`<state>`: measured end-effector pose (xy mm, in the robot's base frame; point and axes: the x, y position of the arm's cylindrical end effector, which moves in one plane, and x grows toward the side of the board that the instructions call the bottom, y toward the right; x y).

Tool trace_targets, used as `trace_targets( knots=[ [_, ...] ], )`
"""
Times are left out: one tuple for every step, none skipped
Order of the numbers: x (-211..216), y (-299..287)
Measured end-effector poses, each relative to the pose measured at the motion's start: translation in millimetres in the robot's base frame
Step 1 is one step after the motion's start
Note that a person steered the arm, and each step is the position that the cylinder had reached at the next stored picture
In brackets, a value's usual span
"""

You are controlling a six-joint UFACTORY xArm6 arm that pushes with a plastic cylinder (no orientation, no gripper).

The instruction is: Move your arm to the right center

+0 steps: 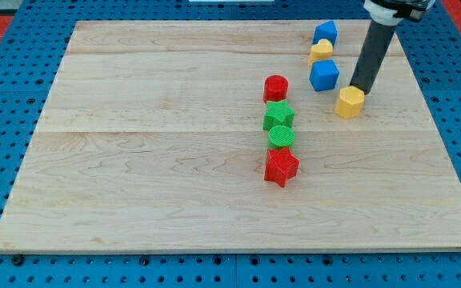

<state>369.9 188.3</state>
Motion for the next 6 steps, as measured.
trace_targets(
  knots=[
    [0.0,24.0],
    [10.7,58.0],
    [25.3,83.1],
    [31.7,102.3],
    [40.9,105.5],
    [49.1,105.5]
  ],
)
